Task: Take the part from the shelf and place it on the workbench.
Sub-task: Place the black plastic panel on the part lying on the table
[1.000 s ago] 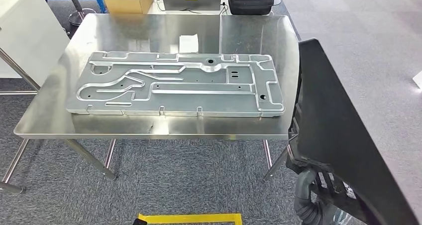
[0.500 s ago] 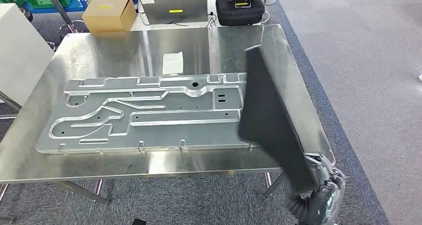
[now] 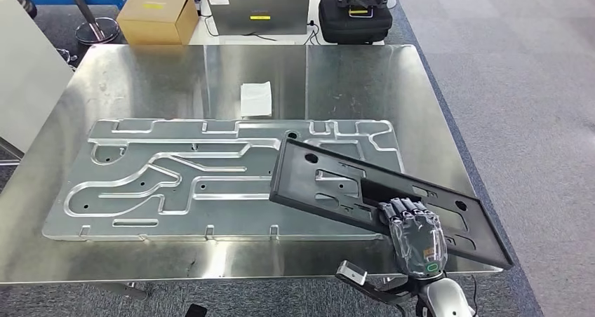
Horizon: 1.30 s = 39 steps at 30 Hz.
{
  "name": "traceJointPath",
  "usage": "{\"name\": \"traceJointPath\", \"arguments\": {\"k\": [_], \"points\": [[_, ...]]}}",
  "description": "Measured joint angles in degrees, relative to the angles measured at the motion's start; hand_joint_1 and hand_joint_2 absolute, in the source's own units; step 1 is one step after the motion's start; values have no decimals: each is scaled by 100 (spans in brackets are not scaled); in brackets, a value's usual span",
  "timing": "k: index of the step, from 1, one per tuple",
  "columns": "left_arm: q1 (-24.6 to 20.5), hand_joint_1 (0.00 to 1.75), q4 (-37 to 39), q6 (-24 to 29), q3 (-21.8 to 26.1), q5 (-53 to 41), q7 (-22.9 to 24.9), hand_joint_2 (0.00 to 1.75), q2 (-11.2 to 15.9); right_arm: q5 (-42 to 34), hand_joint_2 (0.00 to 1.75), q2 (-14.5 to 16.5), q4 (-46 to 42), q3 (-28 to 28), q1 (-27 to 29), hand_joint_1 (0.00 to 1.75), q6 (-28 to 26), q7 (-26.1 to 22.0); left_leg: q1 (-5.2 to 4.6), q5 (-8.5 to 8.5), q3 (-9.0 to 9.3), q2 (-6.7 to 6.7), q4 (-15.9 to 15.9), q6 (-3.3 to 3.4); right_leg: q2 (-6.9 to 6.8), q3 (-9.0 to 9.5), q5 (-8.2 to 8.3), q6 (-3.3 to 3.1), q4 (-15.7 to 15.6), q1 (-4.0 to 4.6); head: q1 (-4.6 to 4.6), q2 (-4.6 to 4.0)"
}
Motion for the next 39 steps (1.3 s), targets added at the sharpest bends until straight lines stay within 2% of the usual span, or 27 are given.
{"name": "traceJointPath", "arguments": {"k": [1, 2, 3, 4, 7, 15, 23, 30, 39], "points": [[8, 0, 0, -6, 0, -12, -2, 175, 0, 53, 175, -30, 55, 12, -22, 175, 26, 47, -6, -42, 61, -13, -3, -6, 0, 66, 322, -36, -370, 10, 2, 0], [10, 0, 1, -13, -1, -30, -4, 175, -3, 115, 175, -54, 119, 27, -55, 175, 66, 96, -18, -78, 113, -23, -7, -18, 1, 144, 568, -75, -703, 33, -5, 0], [7, 0, 1, -19, -1, -50, -7, 175, -4, 165, 175, -70, 190, 47, -102, 175, 114, 140, -27, -99, 138, -32, -10, -32, 2, 216, 709, -110, -969, 51, -11, 1], [-1, 0, 1, -23, -2, -69, -10, 175, -3, 199, 175, -80, 277, 71, -158, 175, 161, 171, -40, -114, 138, -38, -6, -35, 5, 259, 749, -112, -1126, 59, -22, 1], [-19, 0, 0, -32, -4, -99, -15, 175, 5, 232, 175, -107, 575, 136, -321, 175, 248, 220, -58, -127, 128, -37, -11, -28, 21, 307, 693, -76, -1247, 55, -45, 0], [-41, 0, 0, -71, -42, -226, -35, 175, 16, 361, 175, -124, 1451, 194, -890, 175, 380, 367, -55, -115, 180, -32, -80, -65, 23, 324, 671, -134, -1249, 61, -48, 1], [-74, 0, 0, -122, -70, -336, -1, 175, 19, 461, 175, -123, 2215, 263, -1514, 175, 526, 435, -41, -108, 206, -26, -90, -102, 30, 347, 675, -158, -1246, 62, -45, 1], [-169, 0, 0, -200, -194, -458, 83, 175, 20, 690, 175, -65, 3349, 595, -2714, 175, 921, 491, -49, -92, 212, -8, -89, -114, 49, 351, 703, -158, -1246, 62, -44, 1], [-200, 0, 0, -305, -286, -509, 139, 175, 26, 702, 175, 174, 4391, 1149, -4034, 175, 1590, 479, -56, -74, 201, -5, -86, -112, 50, 340, 720, -148, -1246, 56, -45, 0]]}}
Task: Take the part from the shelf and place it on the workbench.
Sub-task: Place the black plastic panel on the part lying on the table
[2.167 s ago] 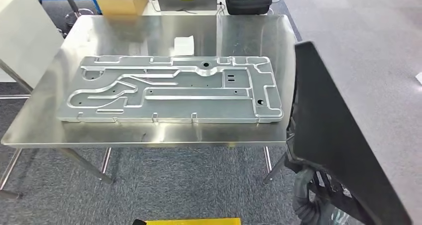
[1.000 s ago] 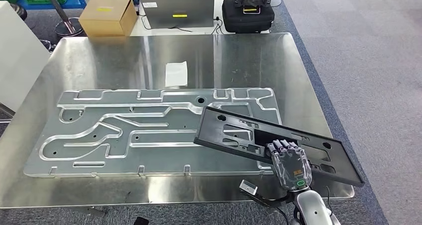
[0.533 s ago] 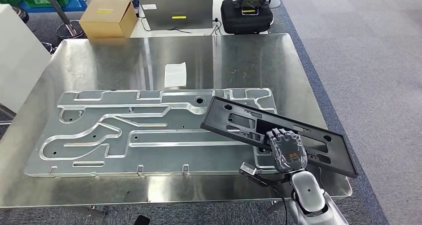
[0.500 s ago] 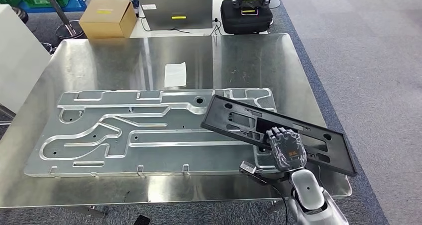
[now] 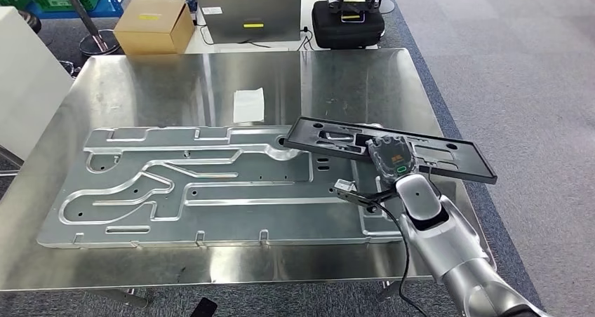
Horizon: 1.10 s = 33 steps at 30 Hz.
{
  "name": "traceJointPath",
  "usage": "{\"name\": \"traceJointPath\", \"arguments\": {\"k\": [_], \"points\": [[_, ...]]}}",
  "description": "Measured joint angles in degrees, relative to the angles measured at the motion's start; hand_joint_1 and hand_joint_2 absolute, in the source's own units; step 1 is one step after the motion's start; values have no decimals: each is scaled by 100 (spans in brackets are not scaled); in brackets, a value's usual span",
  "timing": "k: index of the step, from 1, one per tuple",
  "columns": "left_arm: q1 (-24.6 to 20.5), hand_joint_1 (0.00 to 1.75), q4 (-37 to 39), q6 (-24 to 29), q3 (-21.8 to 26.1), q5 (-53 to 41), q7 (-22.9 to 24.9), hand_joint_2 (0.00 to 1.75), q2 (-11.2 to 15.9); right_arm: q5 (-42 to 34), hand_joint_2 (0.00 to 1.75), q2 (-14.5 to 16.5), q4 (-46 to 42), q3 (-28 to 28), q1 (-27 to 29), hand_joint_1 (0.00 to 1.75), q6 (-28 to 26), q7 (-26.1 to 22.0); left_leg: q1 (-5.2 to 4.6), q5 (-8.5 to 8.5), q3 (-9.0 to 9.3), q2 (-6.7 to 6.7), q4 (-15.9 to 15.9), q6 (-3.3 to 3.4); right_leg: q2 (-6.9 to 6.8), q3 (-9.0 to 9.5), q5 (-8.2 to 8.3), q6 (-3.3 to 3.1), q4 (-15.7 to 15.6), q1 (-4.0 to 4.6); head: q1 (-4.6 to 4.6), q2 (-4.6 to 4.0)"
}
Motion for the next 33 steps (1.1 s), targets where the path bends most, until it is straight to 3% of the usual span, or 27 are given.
{"name": "traceJointPath", "arguments": {"k": [11, 18, 33], "points": [[-17, 0, 0, -2, -44, 3, 25, 175, 3, -317, 175, 339, -99, 584, -188, 175, -354, 74, 3, -1, -27, -2, -1, -1, -3, -29, -4, -3, 1, 1, 0, 1], [-31, 0, 0, -2, -82, -23, 16, 175, 3, -672, 175, 581, -393, 867, -181, 175, -70, -89, 3, -1, -29, -6, -2, -1, -7, -31, -5, -4, 1, 2, 0, 1], [-32, 0, 0, -36, -108, 47, -195, 175, 3, -1051, 175, 585, -100, 1041, -49, 175, -74, -109, 0, -2, -32, -8, -1, -1, -7, -32, -5, -4, -2, 1, 0, 1]]}}
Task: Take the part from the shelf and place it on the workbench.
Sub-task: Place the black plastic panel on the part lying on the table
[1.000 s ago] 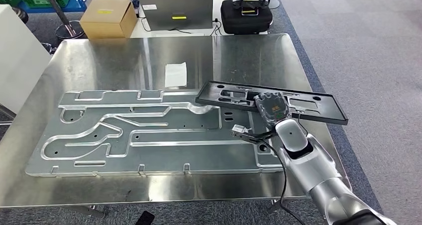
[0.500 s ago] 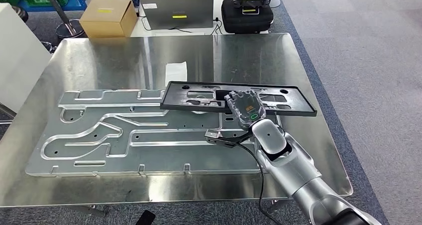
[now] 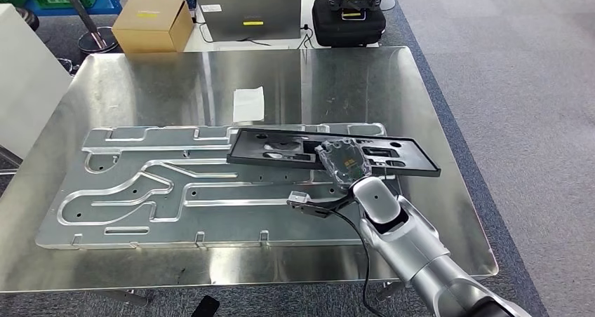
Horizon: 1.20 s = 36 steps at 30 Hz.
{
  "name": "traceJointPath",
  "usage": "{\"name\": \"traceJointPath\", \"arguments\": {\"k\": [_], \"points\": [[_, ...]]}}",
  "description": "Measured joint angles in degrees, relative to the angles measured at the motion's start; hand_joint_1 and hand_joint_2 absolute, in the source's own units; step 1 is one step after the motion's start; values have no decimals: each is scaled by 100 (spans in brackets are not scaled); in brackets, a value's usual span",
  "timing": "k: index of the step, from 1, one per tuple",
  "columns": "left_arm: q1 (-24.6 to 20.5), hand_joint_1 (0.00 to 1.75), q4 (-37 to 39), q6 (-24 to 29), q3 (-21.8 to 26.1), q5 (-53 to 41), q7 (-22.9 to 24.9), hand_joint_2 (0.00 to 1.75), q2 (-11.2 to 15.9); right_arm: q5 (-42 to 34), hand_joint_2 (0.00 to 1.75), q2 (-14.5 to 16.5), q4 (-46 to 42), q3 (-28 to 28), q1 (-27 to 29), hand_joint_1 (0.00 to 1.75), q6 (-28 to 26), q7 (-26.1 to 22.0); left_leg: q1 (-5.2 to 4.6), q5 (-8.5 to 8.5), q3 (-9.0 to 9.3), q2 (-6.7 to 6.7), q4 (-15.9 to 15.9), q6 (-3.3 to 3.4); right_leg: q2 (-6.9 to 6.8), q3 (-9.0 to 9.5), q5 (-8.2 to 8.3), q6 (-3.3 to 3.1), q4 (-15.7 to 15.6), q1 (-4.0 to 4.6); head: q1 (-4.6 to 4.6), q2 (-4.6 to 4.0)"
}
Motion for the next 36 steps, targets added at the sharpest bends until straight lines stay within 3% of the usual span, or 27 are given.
{"name": "traceJointPath", "arguments": {"k": [17, 21, 36], "points": [[-95, 0, -4, 95, 3, 305, -1160, 175, 0, 26, 175, -135, 100, -5, 186, 175, -82, -2, 0, 1, 7, -3, 0, 0, -2, 9, 0, 0, 0, 0, 1, 0], [-105, 0, -9, 95, 6, 391, -1170, 175, 0, 19, 0, -156, 102, -14, 233, 0, -98, -2, 0, 1, 7, -3, 1, 0, -2, 10, 0, 0, -1, 0, 0, 1], [-99, 0, -20, 134, 14, 438, -1067, 175, 20, -23, 0, -307, 102, -169, 279, 0, -93, 30, 5, -7, 36, 28, 1, -9, 31, 27, 1, 0, -3, -2, 1, 0]]}}
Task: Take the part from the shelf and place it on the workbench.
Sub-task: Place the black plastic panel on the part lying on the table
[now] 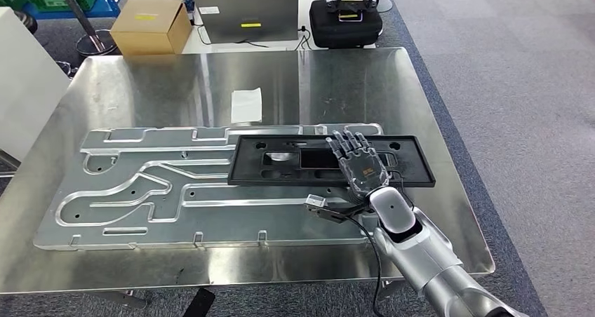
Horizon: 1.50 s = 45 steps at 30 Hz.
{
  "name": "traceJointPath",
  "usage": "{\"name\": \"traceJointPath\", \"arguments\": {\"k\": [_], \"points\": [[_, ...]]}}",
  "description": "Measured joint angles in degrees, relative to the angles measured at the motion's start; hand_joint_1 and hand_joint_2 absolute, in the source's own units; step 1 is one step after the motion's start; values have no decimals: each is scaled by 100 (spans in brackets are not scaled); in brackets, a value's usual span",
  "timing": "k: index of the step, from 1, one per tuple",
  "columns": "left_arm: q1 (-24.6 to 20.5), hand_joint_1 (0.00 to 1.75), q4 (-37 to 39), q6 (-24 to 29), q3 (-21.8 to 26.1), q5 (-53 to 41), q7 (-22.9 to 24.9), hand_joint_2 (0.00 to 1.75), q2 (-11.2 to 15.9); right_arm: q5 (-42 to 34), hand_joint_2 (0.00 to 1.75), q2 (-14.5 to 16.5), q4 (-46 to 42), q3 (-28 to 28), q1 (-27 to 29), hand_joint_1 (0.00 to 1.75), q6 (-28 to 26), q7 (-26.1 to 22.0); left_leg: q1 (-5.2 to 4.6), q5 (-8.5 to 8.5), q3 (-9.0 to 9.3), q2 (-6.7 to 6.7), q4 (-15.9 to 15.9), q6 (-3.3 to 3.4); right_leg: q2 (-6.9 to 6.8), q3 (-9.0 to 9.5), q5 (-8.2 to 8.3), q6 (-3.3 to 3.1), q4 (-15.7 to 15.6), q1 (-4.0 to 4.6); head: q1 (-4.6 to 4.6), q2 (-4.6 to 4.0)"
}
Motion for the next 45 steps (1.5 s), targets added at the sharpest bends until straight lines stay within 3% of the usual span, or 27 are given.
{"name": "traceJointPath", "arguments": {"k": [2, 6, 15, 19, 22, 24, 26, 27, 28, 29, 31, 33, 37, 39, 41, 42, 43, 44, 45], "points": [[0, 0, 0, -8, 0, 0, 1, 175, 1, -9, 0, -21, 0, -10, 0, 0, 5, 3, 2, -2, 3, 10, 0, -3, 9, 0, 0, -1, 0, 0, 0, -1], [-2, 0, 0, -87, 0, 36, -6, 0, 0, -33, 0, -44, -2, -16, 59, 0, 69, -17, 3, -2, 5, 13, 0, -4, 8, 0, 0, -2, 0, 2, -2, -1], [10, 0, 0, -246, 22, 169, -72, 0, 1, -62, 0, -57, -7, -16, 250, 0, 115, -43, 1, -6, -4, 7, 6, 1, 0, -2, -1, -3, -4, -3, -1, -1], [16, 0, 0, -268, 51, 183, -93, 0, 8, -68, 0, -62, -23, -16, 284, 0, 114, -47, -29, -21, -16, 5, 23, 38, -2, 1, 13, 22, -29, -19, -3, 0], [16, 0, 0, -288, 59, 209, -105, 0, 8, -70, 0, -74, -84, -24, 292, 0, 114, -48, 22, 71, 30, 27, -95, 96, -9, -3, -37, 80, 8, -7, 4, -1], [14, 0, -1, -297, 62, 228, -109, 0, 8, -72, 0, -99, -105, -32, 298, 0, 118, -48, 58, 127, 54, 47, -174, 131, -25, -177, -330, 127, 420, -18, 22, -1], [19, 0, -1, -300, 64, 234, -108, 0, 8, -72, 0, -125, -106, -34, 331, 0, 127, -48, 62, 135, 38, 50, -179, 141, -33, -511, -675, 174, 1139, -53, 29, -1], [26, 0, -1, -301, 66, 235, -105, 0, 8, -72, 0, -139, -105, -34, 356, 0, 133, -48, 66, 134, 29, 50, -172, 139, -37, -633, -731, 199, 1396, -76, 29, -1], [33, 0, 0, -303, 68, 236, -104, 0, 8, -72, 0, -152, -105, -34, 378, 0, 139, -48, 74, 131, 23, 49, -160, 132, -44, -666, -673, 222, 1462, -101, 28, -1], [40, 0, 0, -305, 70, 236, -102, 0, 8, -72, 0, -162, -105, -34, 390, 0, 143, -48, 87, 123, 17, 47, -139, 116, -54, -591, -510, 246, 1309, -127, 30, 0], [47, 0, -1, -310, 73, 237, -99, 0, 9, -73, 0, -175, -108, -36, 393, 0, 146, -46, 111, 90, -2, 41, -75, 53, -80, -220, -140, 288, 588, -167, 36, 0], [45, 0, -2, -326, 74, 248, -101, 0, 13, -74, 0, -180, -116, -38, 388, 0, 146, -46, 109, 77, -36, 35, -18, -34, -69, 3, 8, 245, 120, -157, 45, 0], [49, 0, -2, -397, 75, 295, -111, 0, 16, -55, 0, -183, -133, -40, 377, 0, 133, -63, 115, 71, -99, 28, 31, -183, -57, -60, 53, 29, 57, -122, 29, 0], [55, 0, -2, -414, 77, 316, -115, 0, 16, -47, 0, -185, -153, -42, 372, 0, 126, -80, 135, -250, -250, 32, 386, -227, -78, -124, 124, -83, 31, -124, 14, -1], [59, 0, -2, -419, 77, 337, -115, 0, 17, -45, 0, -188, -194, -44, 382, 0, 116, -94, 142, -727, -516, 36, 1126, -249, -89, -223, 194, -150, 33, -97, -3, -1], [62, 0, -2, -418, 77, 345, -113, 0, 17, -44, 0, -191, -222, -44, 394, 0, 113, -102, 143, -877, -608, 36, 1455, -252, -91, -275, 231, -164, 35, -80, -7, -1], [66, 0, -2, -417, 76, 351, -111, 0, 17, -41, 0, -198, -252, -45, 408, 0, 112, -107, 142, -920, -616, 36, 1620, -245, -92, -324, 267, -170, 39, -62, -6, -1], [69, 0, -2, -415, 76, 357, -109, 0, 17, -39, 0, -208, -287, -45, 420, 0, 110, -113, 138, -856, -518, 36, 1568, -226, -91, -371, 303, -171, 44, -46, -7, -1], [70, 0, -2, -414, 76, 362, -108, 0, 18, -37, 0, -220, -334, -46, 429, 0, 107, -117, 129, -712, -307, 36, 1289, -193, -89, -411, 337, -169, 50, -31, -7, -1]]}}
